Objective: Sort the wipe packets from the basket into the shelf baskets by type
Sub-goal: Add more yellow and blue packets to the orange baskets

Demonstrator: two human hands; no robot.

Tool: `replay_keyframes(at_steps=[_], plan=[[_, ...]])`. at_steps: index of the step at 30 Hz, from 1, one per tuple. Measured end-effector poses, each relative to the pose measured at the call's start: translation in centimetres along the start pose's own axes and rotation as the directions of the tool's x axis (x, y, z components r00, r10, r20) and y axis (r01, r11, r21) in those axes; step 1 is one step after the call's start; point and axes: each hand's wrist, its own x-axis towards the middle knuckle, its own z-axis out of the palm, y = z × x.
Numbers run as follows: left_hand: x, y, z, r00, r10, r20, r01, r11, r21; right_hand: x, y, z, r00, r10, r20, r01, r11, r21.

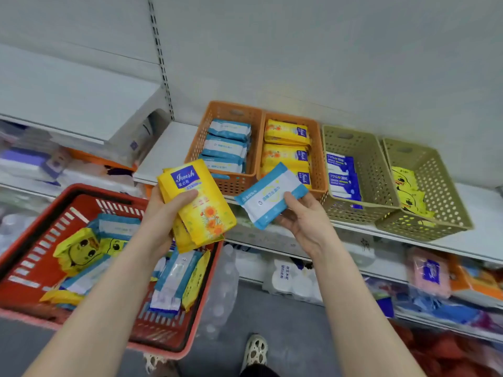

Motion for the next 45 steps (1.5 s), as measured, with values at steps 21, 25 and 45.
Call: replay_keyframes(at_steps=[21, 25, 45], plan=[[12.7, 8.2, -4.4, 0.994, 0.112, 0.001, -0.112, 0.993, -0.035, 16.6, -2.3, 12.2, 0.907, -0.418, -0.046, 0.271, 0.664, -0.697], [14.1, 8.2, -4.4, 0.995, 0.096, 0.022, -0.095, 0.994, -0.048, 19.8, -0.5, 14.3, 0.959, -0.279, -0.058, 0.126, 0.599, -0.791], [15.7, 7.4, -5.0, 0.999, 0.034, 0.007, -0.033, 0.993, -0.115, 24.0, -3.0, 15.1, 0.886, -0.463, -0.015, 0.173, 0.361, -0.916]])
